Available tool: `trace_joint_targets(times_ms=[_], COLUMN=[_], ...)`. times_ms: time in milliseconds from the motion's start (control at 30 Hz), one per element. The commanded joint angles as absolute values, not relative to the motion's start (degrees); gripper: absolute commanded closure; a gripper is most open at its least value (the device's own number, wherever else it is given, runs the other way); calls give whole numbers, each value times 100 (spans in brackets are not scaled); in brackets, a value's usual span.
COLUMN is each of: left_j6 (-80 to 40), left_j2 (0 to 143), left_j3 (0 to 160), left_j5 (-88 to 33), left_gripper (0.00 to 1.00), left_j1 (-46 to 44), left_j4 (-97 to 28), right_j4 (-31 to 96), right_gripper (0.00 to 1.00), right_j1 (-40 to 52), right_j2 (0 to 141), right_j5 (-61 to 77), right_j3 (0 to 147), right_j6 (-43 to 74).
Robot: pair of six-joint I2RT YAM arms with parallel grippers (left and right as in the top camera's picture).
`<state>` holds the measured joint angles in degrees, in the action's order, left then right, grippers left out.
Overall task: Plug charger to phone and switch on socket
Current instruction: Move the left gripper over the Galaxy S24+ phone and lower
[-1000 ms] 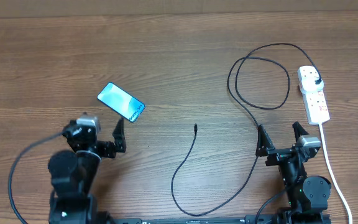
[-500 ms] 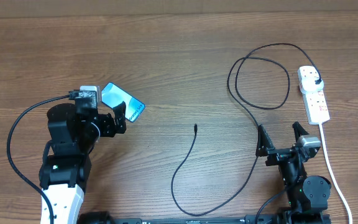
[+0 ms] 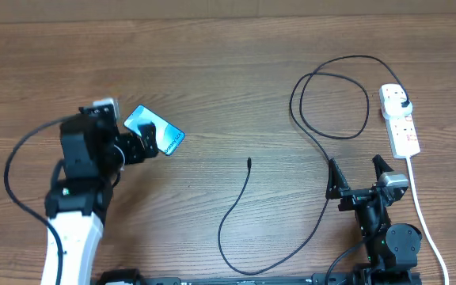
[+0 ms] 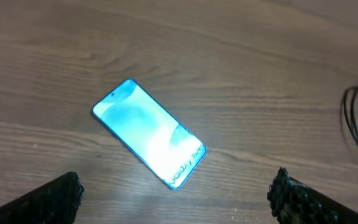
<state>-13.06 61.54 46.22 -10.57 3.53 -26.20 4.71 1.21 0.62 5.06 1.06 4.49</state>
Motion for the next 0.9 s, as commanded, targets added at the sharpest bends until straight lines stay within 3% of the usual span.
trace_joint_targets(times_ms=[0,133,367,700,867], left_j6=[-2233,-2134,-1997,-3159,-3472], left_j2=[6866,7679,8066,8191,9063], left_j3=[5535,6425,6563,6711,7832], left_j5=[-526,-196,-327,-405,-338], left_gripper=[0,0,1,0,0], left_j1=[410,331,296,296,126], left_j4=[-3240,-4263,-4477,-4460,-5470], right_j4=[445,445,445,445,445], right_gripper=[0,0,0,0,0], right_j1=[123,123,123,123,123], right_j2=[16,16,16,16,16], right_j5=[456,456,456,456,456], right_j3=[45,45,45,45,45], right_j6=[491,491,491,491,491])
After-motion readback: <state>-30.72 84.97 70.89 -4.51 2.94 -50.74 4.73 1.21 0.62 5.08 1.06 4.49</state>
